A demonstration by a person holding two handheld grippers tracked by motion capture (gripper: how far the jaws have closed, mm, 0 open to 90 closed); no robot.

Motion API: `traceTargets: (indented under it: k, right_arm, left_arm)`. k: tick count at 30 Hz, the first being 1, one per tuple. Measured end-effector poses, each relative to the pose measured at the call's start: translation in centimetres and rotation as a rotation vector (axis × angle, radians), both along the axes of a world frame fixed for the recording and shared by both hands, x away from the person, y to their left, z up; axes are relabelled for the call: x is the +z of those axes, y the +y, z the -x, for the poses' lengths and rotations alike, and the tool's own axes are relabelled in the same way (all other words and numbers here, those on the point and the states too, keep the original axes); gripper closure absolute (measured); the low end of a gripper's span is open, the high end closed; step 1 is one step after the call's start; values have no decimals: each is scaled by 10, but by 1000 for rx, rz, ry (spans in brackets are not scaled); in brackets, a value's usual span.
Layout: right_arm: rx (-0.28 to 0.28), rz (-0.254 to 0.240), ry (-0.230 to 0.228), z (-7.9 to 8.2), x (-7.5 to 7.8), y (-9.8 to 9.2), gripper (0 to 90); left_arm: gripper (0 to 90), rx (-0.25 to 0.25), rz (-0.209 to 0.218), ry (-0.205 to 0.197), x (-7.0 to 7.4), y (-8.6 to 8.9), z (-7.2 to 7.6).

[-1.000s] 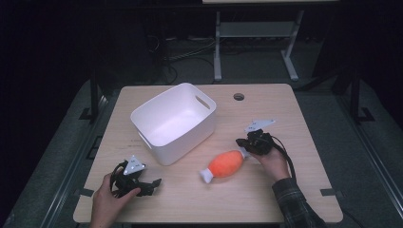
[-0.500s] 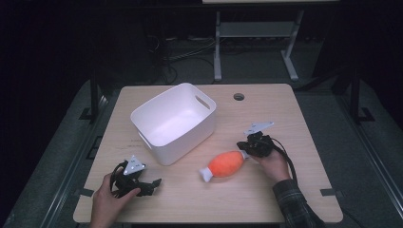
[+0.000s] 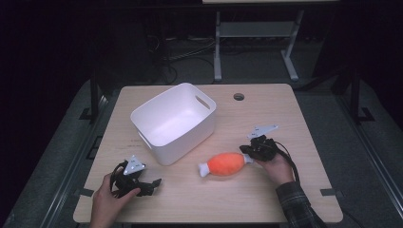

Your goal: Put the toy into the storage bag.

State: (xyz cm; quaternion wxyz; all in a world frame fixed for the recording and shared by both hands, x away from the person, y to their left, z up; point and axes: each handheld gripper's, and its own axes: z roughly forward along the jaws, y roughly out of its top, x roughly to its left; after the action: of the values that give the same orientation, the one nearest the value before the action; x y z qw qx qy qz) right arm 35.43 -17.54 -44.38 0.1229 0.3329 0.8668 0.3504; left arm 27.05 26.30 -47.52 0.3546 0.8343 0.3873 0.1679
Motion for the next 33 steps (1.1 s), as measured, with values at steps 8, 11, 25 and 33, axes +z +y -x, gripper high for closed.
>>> traceTargets:
  k: [8, 11, 25, 33]
  right_arm:
    - [7, 7, 3, 13, 0, -5, 897]
    - [10, 2, 2, 22, 0, -8, 896]
    - [34, -10, 4, 47, 3, -11, 896]
    - [46, -13, 11, 61, 4, -11, 894]
  left_arm:
    - [126, 0, 2, -2, 0, 0, 0]
    - [126, 0, 2, -2, 0, 0, 0]
    - [126, 0, 1, -2, 0, 0, 0]
    - [126, 1, 1, -2, 0, 0, 0]
